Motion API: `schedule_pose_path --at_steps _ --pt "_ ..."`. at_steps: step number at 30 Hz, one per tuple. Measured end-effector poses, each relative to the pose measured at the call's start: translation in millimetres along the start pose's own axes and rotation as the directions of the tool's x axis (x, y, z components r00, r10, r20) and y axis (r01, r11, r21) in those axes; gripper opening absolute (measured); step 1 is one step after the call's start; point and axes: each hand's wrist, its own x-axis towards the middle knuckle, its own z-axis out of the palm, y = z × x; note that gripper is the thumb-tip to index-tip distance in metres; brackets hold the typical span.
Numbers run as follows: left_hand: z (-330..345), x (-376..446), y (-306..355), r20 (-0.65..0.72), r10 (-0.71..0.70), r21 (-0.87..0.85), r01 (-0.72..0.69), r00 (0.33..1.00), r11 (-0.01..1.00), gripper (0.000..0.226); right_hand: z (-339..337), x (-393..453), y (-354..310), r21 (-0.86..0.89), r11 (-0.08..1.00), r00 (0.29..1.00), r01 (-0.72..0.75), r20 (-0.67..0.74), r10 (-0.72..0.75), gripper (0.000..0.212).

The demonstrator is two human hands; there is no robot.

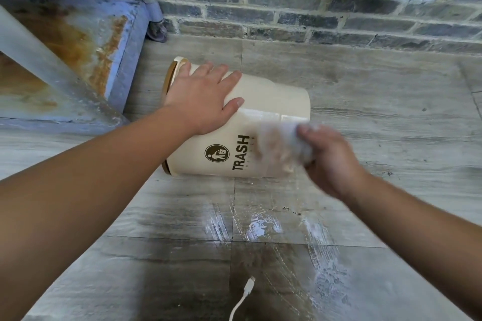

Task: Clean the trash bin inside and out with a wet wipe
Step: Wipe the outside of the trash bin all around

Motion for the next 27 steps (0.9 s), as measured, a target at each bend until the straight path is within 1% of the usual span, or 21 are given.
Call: schedule_pose_path --at_steps 1,2,3,4,5,6,7,8,9,10,12,14,15,16,17,19,21,22,24,26,27 --pt "0 -1 0 -0.004 0.001 0.000 -0.001 1.000 1.000 0.069 -2 12 -19 0.000 0.994 0.992 0.113 -0.055 -0.113 0.026" --pt "0 -1 0 -0.005 0.001 0.000 -0.001 1.000 1.000 0.069 -5 25 -34 -0.069 0.975 0.972 0.210 -0.095 -0.216 0.026" --pt "0 -2 0 -0.004 0.002 -0.001 -0.002 1.000 1.000 0.068 -5 38 -45 -0.200 0.941 0.947 0.272 -0.118 -0.299 0.028" --pt "1 -2 0 -0.005 0.003 -0.001 -0.003 1.000 1.000 0.068 -3 49 -49 -0.366 0.884 0.927 0.292 -0.117 -0.355 0.031" --pt "1 -2 1 -0.008 0.004 0.000 -0.004 1.000 1.000 0.068 0 59 -46 -0.524 0.802 0.922 0.287 -0.076 -0.380 0.032" --pt "1 -2 1 -0.008 0.004 0.000 -0.004 1.000 1.000 0.067 5 66 -39 -0.668 0.689 0.927 0.281 0.003 -0.375 0.034" --pt "1 -2 1 -0.005 0.001 -0.003 -0.001 1.000 1.000 0.067 11 68 -29 -0.801 0.521 0.926 0.296 0.105 -0.363 0.037" --pt "1 -2 1 -0.001 -0.001 -0.006 0.001 1.000 1.000 0.067 16 66 -17 -0.888 0.311 0.911 0.338 0.225 -0.345 0.040" --pt "1 -2 1 0.001 -0.003 -0.008 0.003 1.000 1.000 0.067 18 62 -5 -0.903 0.117 0.876 0.412 0.358 -0.324 0.044" --pt "1 -2 1 0.002 -0.003 -0.010 0.003 1.000 1.000 0.067 18 56 5 -0.869 -0.008 0.827 0.495 0.473 -0.303 0.046" --pt "2 -2 0 -0.002 -0.003 -0.009 0.003 1.000 1.000 0.067 11 44 25 -0.764 -0.114 0.723 0.635 0.640 -0.260 0.049" --pt "1 -1 -1 -0.005 0.001 -0.012 -0.001 1.000 1.000 0.066 4 32 48 -0.654 -0.163 0.633 0.738 0.756 -0.168 0.049" --pt "1 1 -1 -0.008 0.002 -0.016 -0.002 1.000 1.000 0.066 1 26 61 -0.604 -0.165 0.598 0.779 0.796 -0.091 0.047" --pt "1 2 -2 -0.010 -0.001 -0.021 0.000 1.000 1.000 0.066 -3 21 75 -0.576 -0.151 0.584 0.803 0.812 0.008 0.046" --pt "1 3 -2 -0.011 -0.005 -0.029 0.004 1.000 1.000 0.065 -7 14 86 -0.587 -0.126 0.599 0.800 0.791 0.120 0.045" --pt "3 3 -3 -0.013 -0.010 -0.040 0.010 1.000 0.999 0.065 -19 2 101 -0.708 -0.082 0.701 0.701 0.664 0.259 0.044" --pt "3 2 -3 -0.004 -0.009 -0.043 0.009 1.000 0.999 0.066 -27 -3 102 -0.862 0.010 0.826 0.507 0.489 0.279 0.037" --pt "1 2 -1 -0.001 -0.008 -0.042 0.008 1.000 0.999 0.066 -28 -5 99 -0.921 0.091 0.875 0.379 0.388 0.288 0.033" --pt "-5 1 0 -0.035 -0.019 -0.019 0.018 0.999 1.000 0.067 -28 -12 91 -0.926 0.353 0.933 0.136 0.239 0.268 0.034" --pt "-8 -5 -4 -0.130 -0.050 0.080 0.061 0.990 0.995 0.070 -24 -21 79 -0.797 0.604 0.961 0.017 0.179 0.209 0.039" --pt "-9 -9 -9 -0.175 -0.067 0.139 0.092 0.982 0.986 0.070 -23 -25 70 -0.724 0.690 0.969 0.005 0.173 0.174 0.035"
